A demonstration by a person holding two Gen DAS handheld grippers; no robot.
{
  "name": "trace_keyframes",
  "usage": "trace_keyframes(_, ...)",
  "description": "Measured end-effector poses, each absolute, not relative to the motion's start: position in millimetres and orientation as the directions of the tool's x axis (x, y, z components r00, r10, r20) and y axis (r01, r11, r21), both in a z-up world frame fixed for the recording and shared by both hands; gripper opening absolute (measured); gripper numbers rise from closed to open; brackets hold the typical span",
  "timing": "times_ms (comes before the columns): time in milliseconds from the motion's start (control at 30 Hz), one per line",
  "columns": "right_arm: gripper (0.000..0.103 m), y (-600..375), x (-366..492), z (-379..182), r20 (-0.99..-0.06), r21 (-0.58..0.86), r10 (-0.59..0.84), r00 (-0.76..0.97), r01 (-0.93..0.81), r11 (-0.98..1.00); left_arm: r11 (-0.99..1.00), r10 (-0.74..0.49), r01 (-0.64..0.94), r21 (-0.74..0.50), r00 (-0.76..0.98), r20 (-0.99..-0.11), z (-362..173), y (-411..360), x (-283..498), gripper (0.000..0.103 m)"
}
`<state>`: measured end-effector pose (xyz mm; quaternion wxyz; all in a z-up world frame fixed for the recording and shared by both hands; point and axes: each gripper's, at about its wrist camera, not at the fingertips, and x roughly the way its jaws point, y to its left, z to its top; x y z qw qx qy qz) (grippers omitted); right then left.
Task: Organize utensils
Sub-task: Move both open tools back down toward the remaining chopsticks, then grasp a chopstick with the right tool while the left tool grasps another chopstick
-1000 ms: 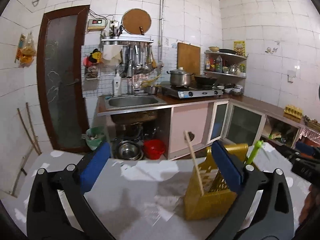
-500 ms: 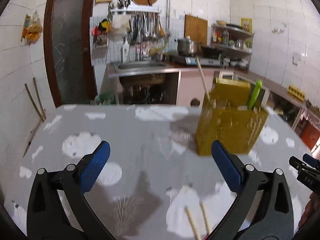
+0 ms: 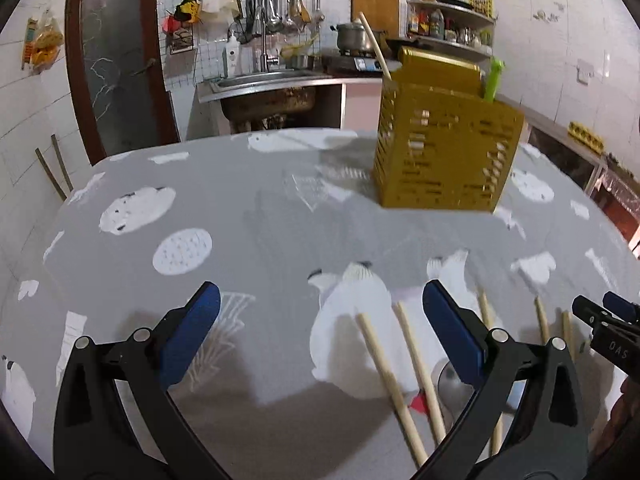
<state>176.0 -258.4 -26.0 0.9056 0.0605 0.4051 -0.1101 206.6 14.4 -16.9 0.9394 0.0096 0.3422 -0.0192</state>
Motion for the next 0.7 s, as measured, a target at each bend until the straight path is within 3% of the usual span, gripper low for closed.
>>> trace_keyframes(567, 0.069, -242.5, 166.4, -34.2, -0.773, 0.004, -0.148, 0.617, 0.238, 0.971, 0.999, -0.038, 0.035, -0.019, 0.683, -0.730, -40.7, 16.3, 209.9, 0.098)
trace_keyframes(700, 0.060, -236.5, 167.7, -35.5, -0.780, 0.004, -0.146, 0.609, 0.237, 0.971, 0.999, -0.035, 0.036, -0.016, 0.668, -0.744, -44.0, 14.0, 212.4, 0.097)
